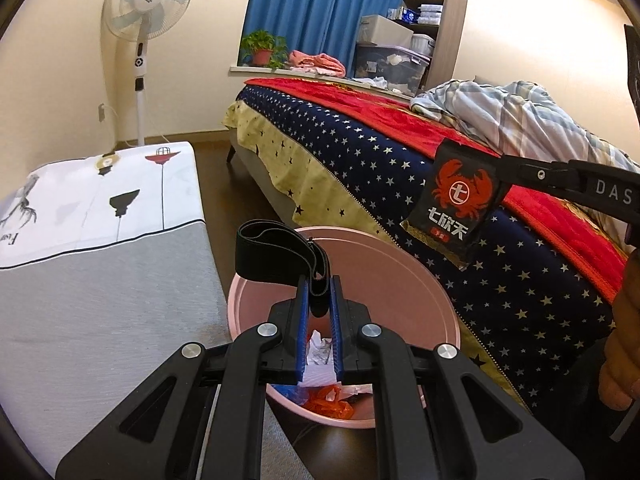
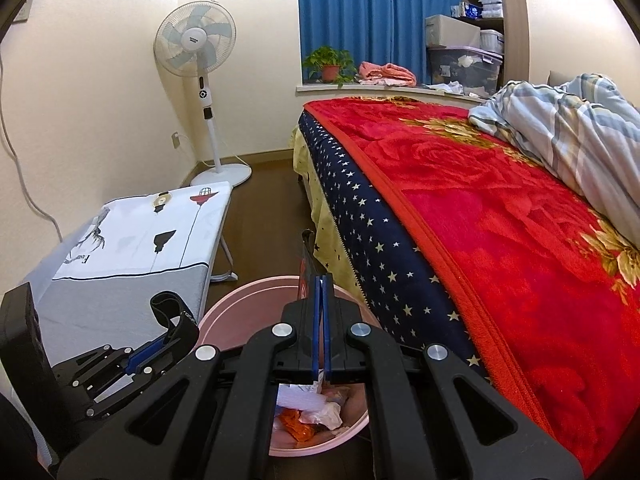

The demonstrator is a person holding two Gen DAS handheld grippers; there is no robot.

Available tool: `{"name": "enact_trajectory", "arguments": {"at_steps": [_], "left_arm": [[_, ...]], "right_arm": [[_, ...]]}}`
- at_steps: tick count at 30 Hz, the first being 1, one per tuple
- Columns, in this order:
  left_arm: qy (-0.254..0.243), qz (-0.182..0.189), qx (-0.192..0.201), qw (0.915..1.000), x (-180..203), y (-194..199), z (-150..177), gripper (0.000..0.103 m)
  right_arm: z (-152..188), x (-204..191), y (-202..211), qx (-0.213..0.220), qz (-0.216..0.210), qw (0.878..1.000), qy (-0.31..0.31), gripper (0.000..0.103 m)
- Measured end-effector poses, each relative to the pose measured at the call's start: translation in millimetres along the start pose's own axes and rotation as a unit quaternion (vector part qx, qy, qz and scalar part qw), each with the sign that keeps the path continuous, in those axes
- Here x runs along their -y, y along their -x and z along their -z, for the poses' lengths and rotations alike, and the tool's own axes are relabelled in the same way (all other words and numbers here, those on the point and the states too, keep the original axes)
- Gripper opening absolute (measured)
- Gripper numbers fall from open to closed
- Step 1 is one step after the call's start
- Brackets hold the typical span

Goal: Collect trash
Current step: 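Open both tools to drop the strap and packet into the pink bin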

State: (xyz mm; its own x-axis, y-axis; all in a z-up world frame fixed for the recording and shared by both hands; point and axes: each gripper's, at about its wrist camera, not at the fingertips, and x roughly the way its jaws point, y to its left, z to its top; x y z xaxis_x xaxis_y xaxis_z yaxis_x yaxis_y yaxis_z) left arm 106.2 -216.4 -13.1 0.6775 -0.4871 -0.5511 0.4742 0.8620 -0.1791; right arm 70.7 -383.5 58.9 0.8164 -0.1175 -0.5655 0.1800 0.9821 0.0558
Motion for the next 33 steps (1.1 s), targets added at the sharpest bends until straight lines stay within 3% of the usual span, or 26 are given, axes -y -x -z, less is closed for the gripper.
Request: {"name": "enact_trajectory", "arguments": {"at_steps": [12,13,14,16,18,21,25,33], "left_arm": [[0.003,0.021,-0.021,0.9996,-4.1,-18.9,0.6,0.010],[0.000,0.027,-0.026,0.9993,-3.5,-22.0,-0.2,0.014],[-0.003,0.030,-0.032,0.9990,-3.5,-24.7,-0.9,0.025],[0.003,0.028,-0.032,0.9991,-7.1,-26.3,-4.4,0.041],[0.024,0.031,-0.026,0.9989,-14.1,-24.4,-9.2,0.043],[0.053,0.026,-0.019,0.9981,-23.2,-19.5,-17.5,0.048],[0.074,0.001,0.000,0.9973,-28.4,-3.4,-25.6,0.062],[0.067,-0.044,0.028,0.9964,-35.9,35.1,-32.1,0.090]], "right_arm": [[0.3,-2.0,-7.4,-0.016,0.010,1.000,0.002,0.002],[-0.4,-1.0,-7.3,-0.018,0.009,1.000,-0.002,0.003],[-1.1,-0.1,-5.4,-0.017,0.010,1.000,-0.007,0.004],[-2.1,1.1,-3.7,-0.018,0.019,1.000,-0.012,0.012],[-2.7,4.2,0.5,-0.017,0.037,0.999,-0.023,0.053],[-3.4,8.4,8.0,-0.017,0.048,0.998,-0.038,0.057],[-2.4,7.7,18.7,-0.020,0.064,0.997,-0.044,0.061],[2.7,3.6,37.8,-0.004,0.074,0.995,-0.067,0.096]]}}
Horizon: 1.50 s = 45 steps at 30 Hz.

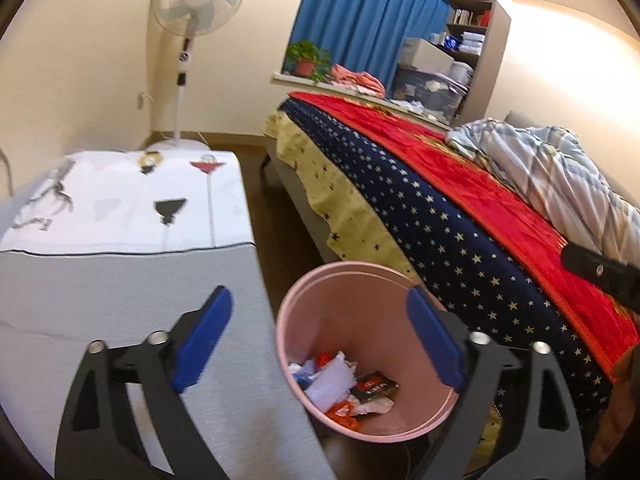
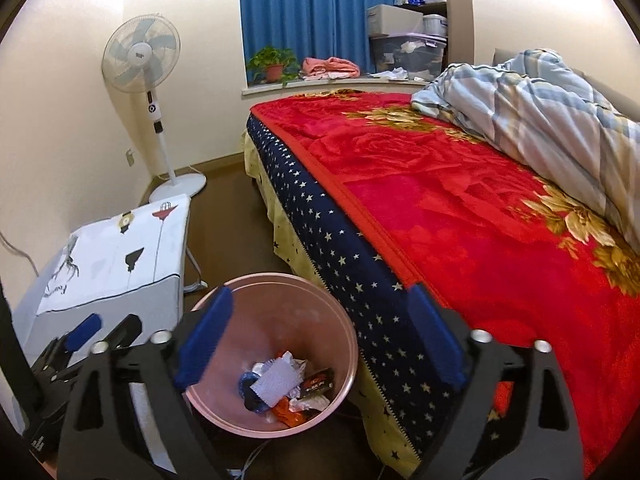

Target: Collect trash

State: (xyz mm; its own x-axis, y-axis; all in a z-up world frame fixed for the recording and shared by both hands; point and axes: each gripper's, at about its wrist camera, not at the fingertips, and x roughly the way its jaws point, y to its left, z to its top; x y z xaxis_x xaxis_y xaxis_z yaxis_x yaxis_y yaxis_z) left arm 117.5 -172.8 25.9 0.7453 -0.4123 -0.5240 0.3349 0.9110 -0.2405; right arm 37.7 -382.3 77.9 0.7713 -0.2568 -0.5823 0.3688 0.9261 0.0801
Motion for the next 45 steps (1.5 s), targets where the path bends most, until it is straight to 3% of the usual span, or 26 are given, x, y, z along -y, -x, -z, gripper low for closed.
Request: {"name": "enact_trajectory", "arguments": {"at_steps": [9,12,20,29,45], "left_arm": [[-0.034,-0.039,0.017,0.9985,-16.6,64.0,4.9,0.095],[-0.026,-0.058,0.014,0.9979,-29.3,90.7,22.5,0.095],[-0.005,-0.152,-0.004,0.9883,-64.9,147.8,85.0,0.095],[0.016,-0.205,0.001,0.9786,-85.7,159.9,106.0,0.095],[0.025,-0.212,0.015,0.9768,-92.5,163.3,112.2,0.095]], "right_arm": [[24.4,-33.6,9.0,0.000,-0.063,0.997,0.040,0.098],[43.7,-41.9,19.7,-0.002,-0.080,0.996,0.040,0.098],[86.8,-69.9,43.9,0.002,-0.101,0.992,0.078,0.098],[112.0,-93.9,43.2,-0.021,-0.113,0.990,0.083,0.098],[131.6,-110.2,37.4,-0.021,-0.117,0.988,0.095,0.098]]}}
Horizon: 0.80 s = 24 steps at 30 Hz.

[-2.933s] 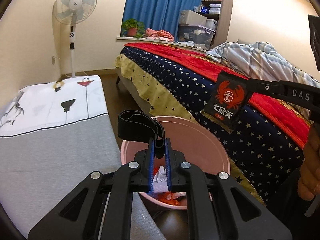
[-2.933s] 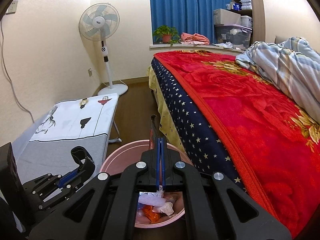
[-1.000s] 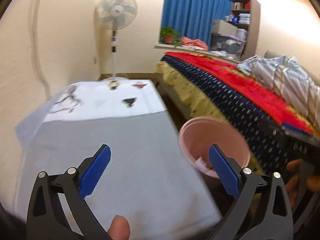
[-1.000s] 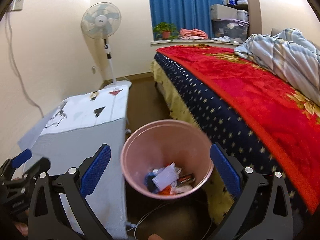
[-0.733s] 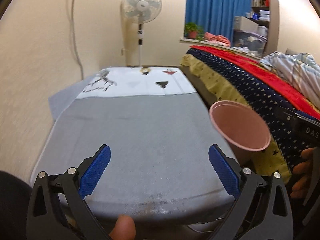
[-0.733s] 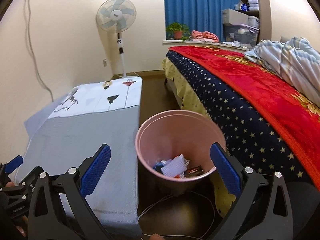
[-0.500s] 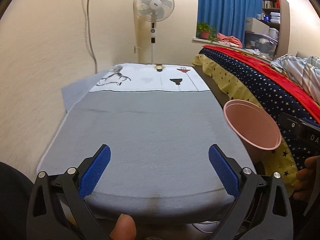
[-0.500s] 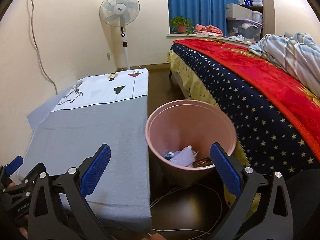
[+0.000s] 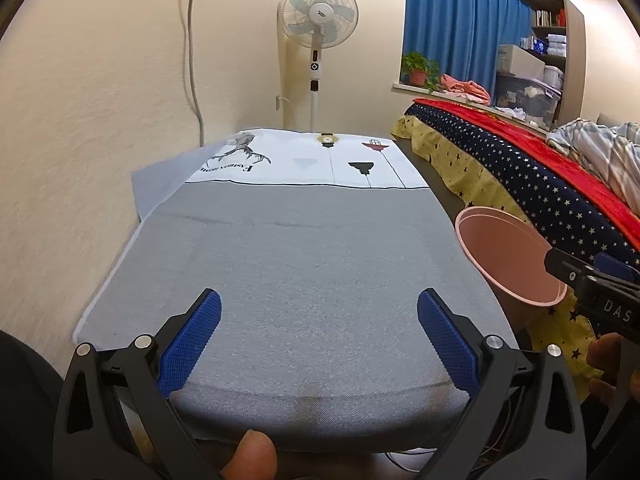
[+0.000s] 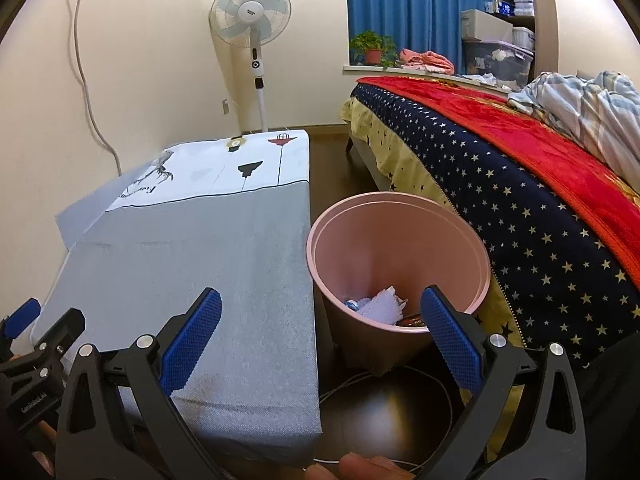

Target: Collect trash

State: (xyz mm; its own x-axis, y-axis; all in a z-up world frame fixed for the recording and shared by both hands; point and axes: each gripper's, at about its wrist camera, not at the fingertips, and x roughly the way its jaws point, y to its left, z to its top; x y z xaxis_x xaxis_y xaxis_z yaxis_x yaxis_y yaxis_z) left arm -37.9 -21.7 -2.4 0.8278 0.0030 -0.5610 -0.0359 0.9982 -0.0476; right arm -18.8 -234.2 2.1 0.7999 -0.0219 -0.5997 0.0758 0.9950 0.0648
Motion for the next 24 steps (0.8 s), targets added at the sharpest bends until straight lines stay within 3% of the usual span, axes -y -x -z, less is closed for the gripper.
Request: {"name": "enact_trajectory", "arguments": {"at_steps": [24], "left_arm": [[0.017,0.007,-0.004,0.9998,-0.6,-6.6,1.9,0.095]], "right_arm": [[2.1,-3.1,2.2,0.001,0.008,1.000,0.017,0.098]]}}
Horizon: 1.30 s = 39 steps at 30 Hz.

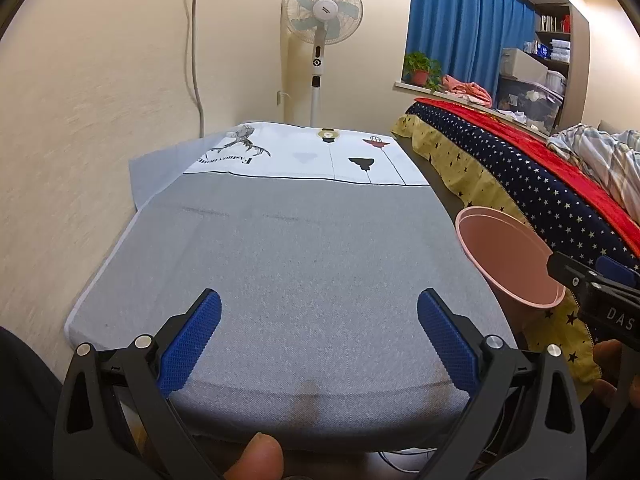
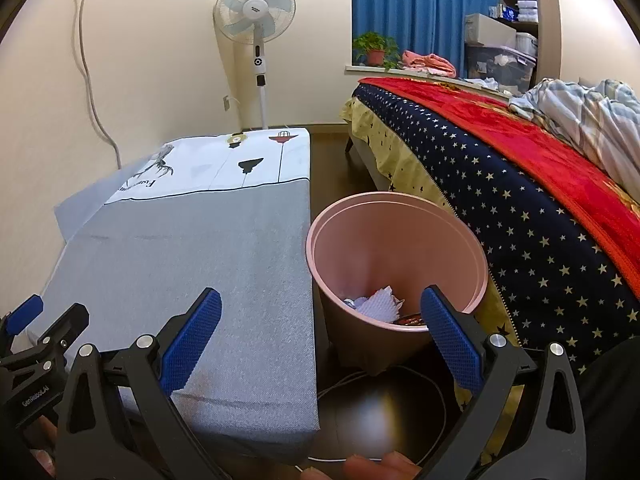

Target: Collect trash

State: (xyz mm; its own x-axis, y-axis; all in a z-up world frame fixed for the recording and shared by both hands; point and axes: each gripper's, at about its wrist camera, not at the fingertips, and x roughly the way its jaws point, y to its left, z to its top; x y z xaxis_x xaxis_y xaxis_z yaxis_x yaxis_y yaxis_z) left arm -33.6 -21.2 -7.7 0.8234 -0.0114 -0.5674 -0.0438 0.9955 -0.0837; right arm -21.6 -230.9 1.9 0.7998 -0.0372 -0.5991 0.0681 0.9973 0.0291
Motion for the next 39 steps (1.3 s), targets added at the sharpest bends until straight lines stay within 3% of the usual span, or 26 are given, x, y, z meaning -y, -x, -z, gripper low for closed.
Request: {"name": "enact_trajectory", "arguments": {"at_steps": [39], "left_arm": [[0.006,0.001,-0.001,1.0000,-1.7,1.5,5.5,0.095]], "right_arm": [[1.0,-3.7,1.6,0.002,0.002,1.000,0.007,0.098]]}}
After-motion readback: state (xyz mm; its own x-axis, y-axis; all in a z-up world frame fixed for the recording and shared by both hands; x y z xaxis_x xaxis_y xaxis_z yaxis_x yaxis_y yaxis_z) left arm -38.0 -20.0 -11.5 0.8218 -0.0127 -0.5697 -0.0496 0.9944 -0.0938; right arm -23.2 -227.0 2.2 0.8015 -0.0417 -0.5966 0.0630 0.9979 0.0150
